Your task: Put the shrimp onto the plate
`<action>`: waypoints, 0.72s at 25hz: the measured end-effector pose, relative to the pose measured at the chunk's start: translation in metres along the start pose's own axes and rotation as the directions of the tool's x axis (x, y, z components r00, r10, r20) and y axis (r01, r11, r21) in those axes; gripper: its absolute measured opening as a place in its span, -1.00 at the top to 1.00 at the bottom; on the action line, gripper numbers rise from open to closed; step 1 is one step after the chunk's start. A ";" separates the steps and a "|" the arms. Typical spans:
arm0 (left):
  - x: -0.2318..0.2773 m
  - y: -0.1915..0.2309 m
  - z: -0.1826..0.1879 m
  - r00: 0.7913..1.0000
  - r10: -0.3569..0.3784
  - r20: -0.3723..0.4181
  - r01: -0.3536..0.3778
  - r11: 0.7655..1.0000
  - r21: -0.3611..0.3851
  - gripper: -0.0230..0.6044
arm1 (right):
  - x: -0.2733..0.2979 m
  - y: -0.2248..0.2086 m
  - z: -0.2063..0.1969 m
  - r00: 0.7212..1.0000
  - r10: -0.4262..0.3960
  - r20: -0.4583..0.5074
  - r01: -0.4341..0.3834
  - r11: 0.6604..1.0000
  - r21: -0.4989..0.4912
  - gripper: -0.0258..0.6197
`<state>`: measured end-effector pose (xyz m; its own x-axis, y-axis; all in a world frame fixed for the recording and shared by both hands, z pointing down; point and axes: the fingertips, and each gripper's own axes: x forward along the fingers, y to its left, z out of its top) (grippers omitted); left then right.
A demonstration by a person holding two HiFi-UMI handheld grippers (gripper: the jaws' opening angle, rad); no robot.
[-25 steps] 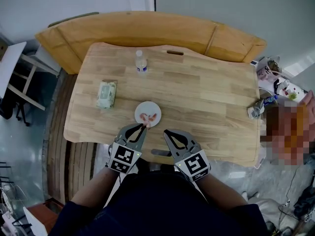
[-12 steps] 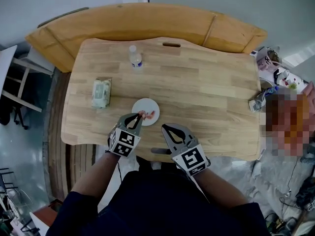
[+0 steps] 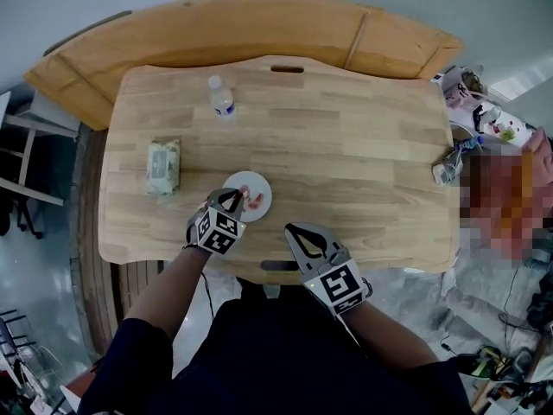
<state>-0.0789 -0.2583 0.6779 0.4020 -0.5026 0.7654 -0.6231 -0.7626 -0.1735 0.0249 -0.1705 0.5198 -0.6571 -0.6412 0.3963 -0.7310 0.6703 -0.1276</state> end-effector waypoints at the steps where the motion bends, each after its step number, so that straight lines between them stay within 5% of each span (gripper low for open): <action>1: 0.006 0.001 -0.003 1.000 -0.003 -0.012 0.003 1.000 0.007 0.77 | -0.002 -0.001 -0.002 1.000 -0.003 -0.005 0.003 1.000 0.005 0.90; 18: 0.063 0.006 -0.028 0.986 -0.039 -0.163 0.055 0.994 0.098 0.77 | -0.020 -0.008 -0.022 1.000 0.003 -0.025 -0.002 0.999 0.044 0.90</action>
<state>-0.0763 -0.2835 0.7428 0.3111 -0.3995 0.8623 -0.5314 -0.8254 -0.1906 0.0479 -0.1549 0.5328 -0.6544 -0.6296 0.4188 -0.7373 0.6542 -0.1687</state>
